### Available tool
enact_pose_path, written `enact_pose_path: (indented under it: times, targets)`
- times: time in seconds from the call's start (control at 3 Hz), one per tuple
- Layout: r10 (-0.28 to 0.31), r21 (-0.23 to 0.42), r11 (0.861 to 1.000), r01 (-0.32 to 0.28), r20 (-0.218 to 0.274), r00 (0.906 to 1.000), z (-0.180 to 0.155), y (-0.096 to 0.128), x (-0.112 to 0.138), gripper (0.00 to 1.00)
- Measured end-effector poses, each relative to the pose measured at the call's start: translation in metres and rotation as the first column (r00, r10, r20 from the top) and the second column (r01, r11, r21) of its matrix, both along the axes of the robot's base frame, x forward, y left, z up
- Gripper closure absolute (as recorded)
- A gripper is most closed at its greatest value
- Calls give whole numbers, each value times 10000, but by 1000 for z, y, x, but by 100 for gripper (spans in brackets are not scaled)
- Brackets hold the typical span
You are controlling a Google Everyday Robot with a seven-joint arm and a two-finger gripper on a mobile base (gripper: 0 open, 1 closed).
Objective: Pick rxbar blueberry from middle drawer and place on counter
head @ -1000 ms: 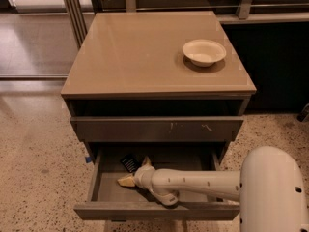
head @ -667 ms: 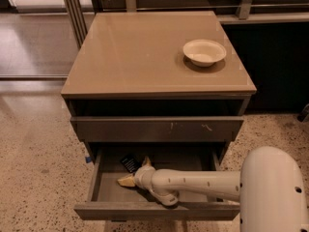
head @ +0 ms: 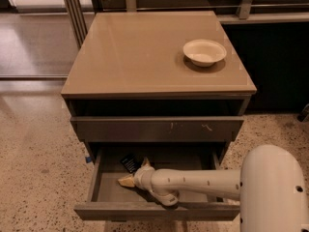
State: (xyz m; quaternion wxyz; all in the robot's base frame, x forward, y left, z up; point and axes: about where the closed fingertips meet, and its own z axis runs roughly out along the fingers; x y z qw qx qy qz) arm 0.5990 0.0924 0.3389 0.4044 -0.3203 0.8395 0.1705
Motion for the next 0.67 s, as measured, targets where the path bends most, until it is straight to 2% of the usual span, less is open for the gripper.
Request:
enact_pose_path:
  times: [0.33, 0.67]
  targets:
    - [-1, 1, 10000, 1, 0, 10000, 9, 0, 0, 100]
    - [-122, 334, 9994, 136, -417, 9991, 31, -13, 10, 100]
